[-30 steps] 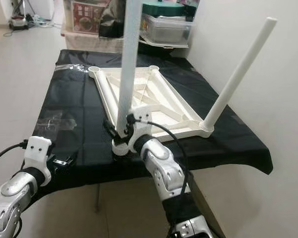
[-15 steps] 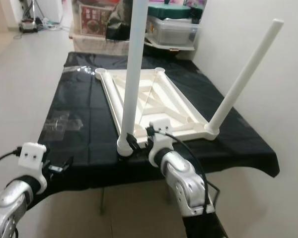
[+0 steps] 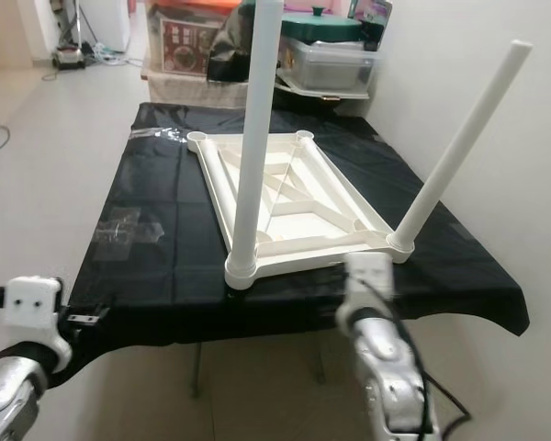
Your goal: Building children table
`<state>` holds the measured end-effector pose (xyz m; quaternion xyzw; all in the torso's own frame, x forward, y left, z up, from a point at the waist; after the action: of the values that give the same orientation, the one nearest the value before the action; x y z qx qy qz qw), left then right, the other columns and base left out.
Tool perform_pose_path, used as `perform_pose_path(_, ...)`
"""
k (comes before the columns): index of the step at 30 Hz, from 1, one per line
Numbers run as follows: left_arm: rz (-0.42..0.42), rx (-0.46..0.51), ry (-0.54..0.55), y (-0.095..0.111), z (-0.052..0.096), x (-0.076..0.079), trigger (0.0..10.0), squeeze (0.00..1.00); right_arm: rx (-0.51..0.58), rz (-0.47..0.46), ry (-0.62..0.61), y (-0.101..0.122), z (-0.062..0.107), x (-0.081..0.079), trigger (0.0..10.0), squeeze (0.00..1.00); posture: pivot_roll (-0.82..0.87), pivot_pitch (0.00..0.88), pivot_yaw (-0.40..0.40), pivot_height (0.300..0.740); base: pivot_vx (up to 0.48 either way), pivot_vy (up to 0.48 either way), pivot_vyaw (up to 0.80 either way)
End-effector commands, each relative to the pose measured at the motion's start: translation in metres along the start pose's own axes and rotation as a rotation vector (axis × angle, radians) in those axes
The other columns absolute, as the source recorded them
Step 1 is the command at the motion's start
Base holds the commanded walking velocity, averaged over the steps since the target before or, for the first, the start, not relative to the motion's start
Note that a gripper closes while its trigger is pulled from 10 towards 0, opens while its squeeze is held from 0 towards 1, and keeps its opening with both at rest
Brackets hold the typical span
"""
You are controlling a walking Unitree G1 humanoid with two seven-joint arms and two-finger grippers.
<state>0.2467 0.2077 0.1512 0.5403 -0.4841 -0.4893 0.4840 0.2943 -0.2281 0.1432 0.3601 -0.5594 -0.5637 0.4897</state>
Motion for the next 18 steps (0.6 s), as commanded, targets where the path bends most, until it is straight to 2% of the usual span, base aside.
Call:
perform_pose_path(1,0.028,0.034,0.002,0.005,0.001,0.002,10.0,0.0,0.031,-0.001,-0.006,0.006,-0.001,-0.001,10.0,0.0,0.09,0.0,-0.112,0.74,0.0,0.0,0.0)
perform_pose_path(2,0.036,0.047,-0.003,0.008,0.001,0.002,10.0,0.0,0.048,0.005,0.017,0.01,-0.002,-0.005,10.0,0.0,0.09,0.0,-0.112,0.74,0.0,0.0,0.8)
perform_pose_path(4,0.039,0.067,-0.005,0.011,0.001,0.003,10.0,0.0,0.065,-0.057,0.035,0.015,-0.001,-0.011,10.0,0.0,0.09,0.0,-0.111,0.74,0.3,0.0,0.8)
perform_pose_path(7,0.042,0.068,-0.004,0.012,0.001,0.004,10.0,0.0,0.065,-0.059,0.049,0.016,-0.001,-0.015,10.0,0.0,0.09,0.0,-0.11,0.74,0.37,0.0,0.7)
perform_pose_path(10,0.046,0.066,-0.015,0.014,0.001,0.007,10.0,0.0,0.056,-0.082,0.062,0.016,-0.003,-0.022,10.0,0.0,0.1,0.0,-0.111,0.74,0.405,0.0,0.0)
perform_pose_path(14,0.046,0.066,-0.015,0.014,0.001,0.007,10.0,0.0,0.056,-0.082,0.062,0.016,-0.003,-0.022,10.0,0.0,0.1,0.0,-0.111,0.74,0.405,0.0,0.0)
perform_pose_path(18,0.032,0.055,-0.054,0.013,0.001,0.011,10.0,0.0,0.058,-0.086,0.003,0.014,-0.011,-0.023,10.0,0.0,0.1,0.0,-0.107,0.74,0.383,0.0,0.0)
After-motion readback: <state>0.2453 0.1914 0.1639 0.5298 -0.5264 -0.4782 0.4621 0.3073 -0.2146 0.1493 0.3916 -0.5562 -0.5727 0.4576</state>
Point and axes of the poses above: a point about 5 cm out from each wrist's last joint towards the gripper, its own z axis pointing back from the gripper into the wrist, its own y axis along the axis of the wrist's last joint, x = y × z, the point moved 2 cm from there along -z, pointing out of the wrist towards the gripper
